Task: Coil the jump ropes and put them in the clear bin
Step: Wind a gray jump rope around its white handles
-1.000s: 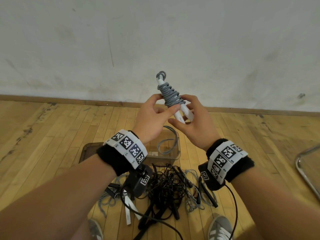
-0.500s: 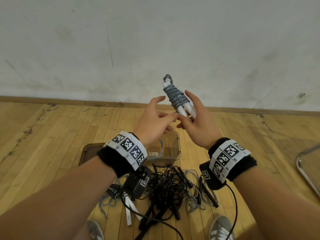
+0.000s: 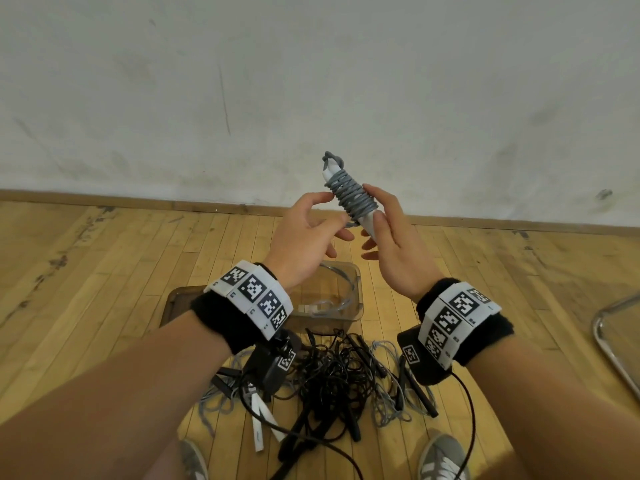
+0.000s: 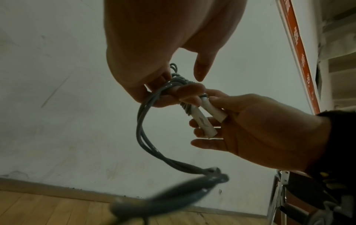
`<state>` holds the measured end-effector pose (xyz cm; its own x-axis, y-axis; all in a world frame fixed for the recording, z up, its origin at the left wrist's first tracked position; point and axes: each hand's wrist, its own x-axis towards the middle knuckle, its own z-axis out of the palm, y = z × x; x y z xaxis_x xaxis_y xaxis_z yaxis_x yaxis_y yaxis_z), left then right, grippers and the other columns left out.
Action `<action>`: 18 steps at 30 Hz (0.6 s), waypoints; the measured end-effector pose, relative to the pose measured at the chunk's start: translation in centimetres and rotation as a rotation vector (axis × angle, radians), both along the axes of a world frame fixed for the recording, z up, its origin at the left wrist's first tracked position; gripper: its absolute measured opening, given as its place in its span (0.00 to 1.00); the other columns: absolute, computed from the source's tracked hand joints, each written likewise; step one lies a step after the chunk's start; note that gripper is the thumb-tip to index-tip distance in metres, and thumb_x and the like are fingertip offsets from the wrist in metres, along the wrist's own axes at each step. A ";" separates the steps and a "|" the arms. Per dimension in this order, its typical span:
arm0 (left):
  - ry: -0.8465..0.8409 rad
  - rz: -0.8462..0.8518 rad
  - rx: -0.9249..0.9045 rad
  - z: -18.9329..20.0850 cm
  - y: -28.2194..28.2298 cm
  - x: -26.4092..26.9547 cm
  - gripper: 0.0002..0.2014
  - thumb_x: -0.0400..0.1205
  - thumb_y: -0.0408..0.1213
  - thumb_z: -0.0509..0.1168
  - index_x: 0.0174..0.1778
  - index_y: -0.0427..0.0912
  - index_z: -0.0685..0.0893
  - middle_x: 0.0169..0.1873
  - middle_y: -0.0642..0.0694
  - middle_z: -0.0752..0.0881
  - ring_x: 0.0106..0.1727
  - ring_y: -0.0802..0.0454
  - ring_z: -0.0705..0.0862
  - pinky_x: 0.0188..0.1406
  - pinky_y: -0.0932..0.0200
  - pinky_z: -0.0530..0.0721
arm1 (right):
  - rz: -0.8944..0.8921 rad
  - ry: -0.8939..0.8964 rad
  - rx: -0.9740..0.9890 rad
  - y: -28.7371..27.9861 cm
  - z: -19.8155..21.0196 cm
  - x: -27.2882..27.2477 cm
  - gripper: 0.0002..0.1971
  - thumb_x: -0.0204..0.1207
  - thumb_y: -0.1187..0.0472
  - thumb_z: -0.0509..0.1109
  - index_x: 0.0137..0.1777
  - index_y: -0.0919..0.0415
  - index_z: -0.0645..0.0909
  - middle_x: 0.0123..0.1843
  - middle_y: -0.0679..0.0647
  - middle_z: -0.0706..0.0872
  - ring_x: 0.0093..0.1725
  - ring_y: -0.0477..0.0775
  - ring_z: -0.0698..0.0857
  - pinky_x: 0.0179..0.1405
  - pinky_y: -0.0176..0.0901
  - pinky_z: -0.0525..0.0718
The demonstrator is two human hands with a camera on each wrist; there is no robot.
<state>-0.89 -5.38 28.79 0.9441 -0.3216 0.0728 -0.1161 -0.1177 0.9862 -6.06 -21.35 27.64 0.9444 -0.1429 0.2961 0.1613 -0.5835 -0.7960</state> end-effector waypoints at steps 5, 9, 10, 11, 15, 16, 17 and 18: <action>0.008 0.011 -0.033 -0.1 0.0 -0.2 0.24 0.86 0.46 0.71 0.77 0.51 0.75 0.40 0.49 0.94 0.30 0.59 0.86 0.40 0.58 0.89 | 0.060 -0.027 0.001 0.2 0.2 -0.1 0.21 0.91 0.57 0.59 0.81 0.39 0.65 0.55 0.41 0.86 0.46 0.52 0.87 0.48 0.55 0.89; -0.012 0.021 -0.039 -0.2 -0.3 -0.4 0.27 0.83 0.50 0.74 0.77 0.50 0.75 0.44 0.48 0.93 0.29 0.63 0.87 0.32 0.67 0.85 | 0.055 -0.052 0.033 0.5 0.2 -0.1 0.28 0.85 0.52 0.71 0.82 0.38 0.66 0.54 0.42 0.86 0.53 0.48 0.87 0.53 0.49 0.89; -0.008 0.028 -0.035 -0.3 -0.3 -0.4 0.28 0.82 0.51 0.74 0.77 0.50 0.75 0.42 0.49 0.92 0.29 0.62 0.86 0.33 0.65 0.85 | 0.055 -0.049 0.053 0.6 0.4 -0.2 0.31 0.82 0.52 0.75 0.82 0.39 0.66 0.54 0.41 0.85 0.53 0.44 0.87 0.52 0.41 0.88; -0.001 0.034 -0.033 -0.3 -0.4 -0.3 0.28 0.82 0.52 0.74 0.76 0.51 0.76 0.39 0.50 0.92 0.28 0.61 0.86 0.34 0.61 0.86 | 0.059 -0.042 0.075 0.6 0.5 -0.2 0.34 0.80 0.54 0.77 0.82 0.40 0.67 0.54 0.41 0.85 0.53 0.41 0.87 0.50 0.33 0.86; 0.022 0.009 -0.061 -0.4 -0.3 0.0 0.23 0.83 0.50 0.73 0.73 0.54 0.77 0.27 0.56 0.89 0.27 0.59 0.83 0.41 0.50 0.88 | 0.095 0.037 0.246 0.6 0.8 -0.2 0.37 0.79 0.58 0.79 0.84 0.44 0.64 0.59 0.50 0.88 0.51 0.42 0.89 0.50 0.37 0.88; 0.017 -0.009 -0.058 -0.5 -0.3 0.0 0.23 0.84 0.49 0.73 0.74 0.54 0.77 0.28 0.56 0.89 0.27 0.59 0.84 0.42 0.50 0.88 | 0.112 0.074 0.308 0.6 0.8 -0.2 0.37 0.80 0.59 0.77 0.84 0.45 0.63 0.61 0.53 0.88 0.49 0.48 0.91 0.49 0.42 0.90; 0.013 -0.028 -0.056 -0.4 -0.3 0.0 0.24 0.84 0.48 0.72 0.76 0.53 0.77 0.30 0.55 0.90 0.29 0.58 0.85 0.43 0.50 0.89 | 0.132 0.105 0.359 0.6 0.8 -0.2 0.36 0.82 0.61 0.76 0.85 0.47 0.63 0.63 0.54 0.88 0.47 0.51 0.92 0.48 0.46 0.91; 0.012 -0.046 -0.055 -0.6 -0.3 0.1 0.26 0.84 0.47 0.72 0.78 0.53 0.76 0.33 0.52 0.92 0.30 0.58 0.86 0.44 0.49 0.90 | 0.149 0.123 0.388 0.6 0.7 -0.2 0.34 0.82 0.62 0.74 0.84 0.50 0.64 0.64 0.55 0.88 0.47 0.53 0.92 0.47 0.46 0.91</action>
